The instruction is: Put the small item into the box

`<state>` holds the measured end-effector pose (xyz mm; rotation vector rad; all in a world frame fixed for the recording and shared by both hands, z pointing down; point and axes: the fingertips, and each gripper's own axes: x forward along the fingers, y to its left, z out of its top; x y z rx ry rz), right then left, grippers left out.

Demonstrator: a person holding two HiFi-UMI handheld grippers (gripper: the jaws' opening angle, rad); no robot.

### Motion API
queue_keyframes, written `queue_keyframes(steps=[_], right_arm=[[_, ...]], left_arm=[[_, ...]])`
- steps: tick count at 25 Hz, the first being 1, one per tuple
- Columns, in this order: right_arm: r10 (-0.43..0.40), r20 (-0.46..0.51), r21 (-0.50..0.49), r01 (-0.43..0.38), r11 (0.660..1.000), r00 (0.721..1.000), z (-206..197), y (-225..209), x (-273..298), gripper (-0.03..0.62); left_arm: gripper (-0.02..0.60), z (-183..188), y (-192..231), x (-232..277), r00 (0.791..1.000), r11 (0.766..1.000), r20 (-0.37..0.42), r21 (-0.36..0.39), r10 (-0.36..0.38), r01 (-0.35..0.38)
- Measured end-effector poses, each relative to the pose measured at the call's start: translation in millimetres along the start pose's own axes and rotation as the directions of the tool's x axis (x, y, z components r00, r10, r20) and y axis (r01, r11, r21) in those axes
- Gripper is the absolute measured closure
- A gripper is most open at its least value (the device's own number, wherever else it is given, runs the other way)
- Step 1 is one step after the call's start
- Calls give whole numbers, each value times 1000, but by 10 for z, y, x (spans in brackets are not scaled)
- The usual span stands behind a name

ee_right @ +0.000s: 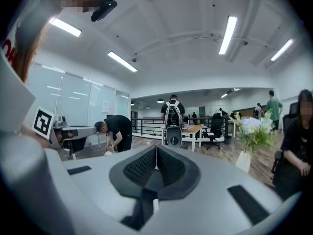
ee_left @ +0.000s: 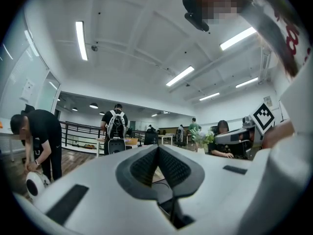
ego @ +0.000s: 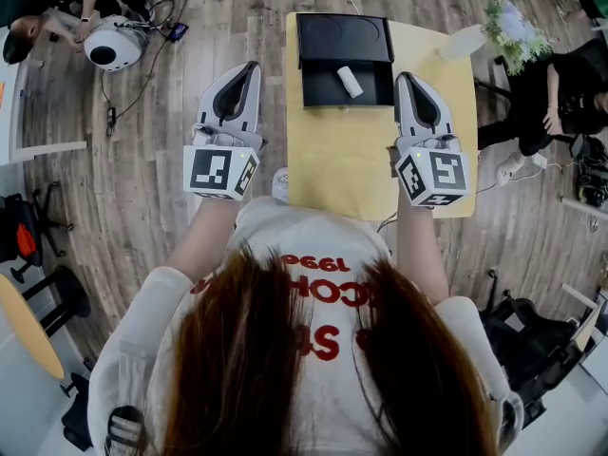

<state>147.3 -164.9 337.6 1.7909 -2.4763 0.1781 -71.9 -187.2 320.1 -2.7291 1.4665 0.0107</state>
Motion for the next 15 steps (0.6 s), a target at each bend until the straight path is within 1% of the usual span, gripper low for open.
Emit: queue_keyframes(steps=[2,3,15], right_arm=[[-3,-5,-43,3,999,1000,21,31,13,586],[-4,-6,-50,4,999,1000,27,39,20,587],[2,16,-14,-2,1000,1000,70,7,-15,588]], left_arm=[[574,-3,8,0,1000,1000,0,0,2,-2],[574,-7,12,-1,1000,1000,-1,0,4,-4],[574,-6,-19,-21,1000,1000,-3,-1,17,-17]])
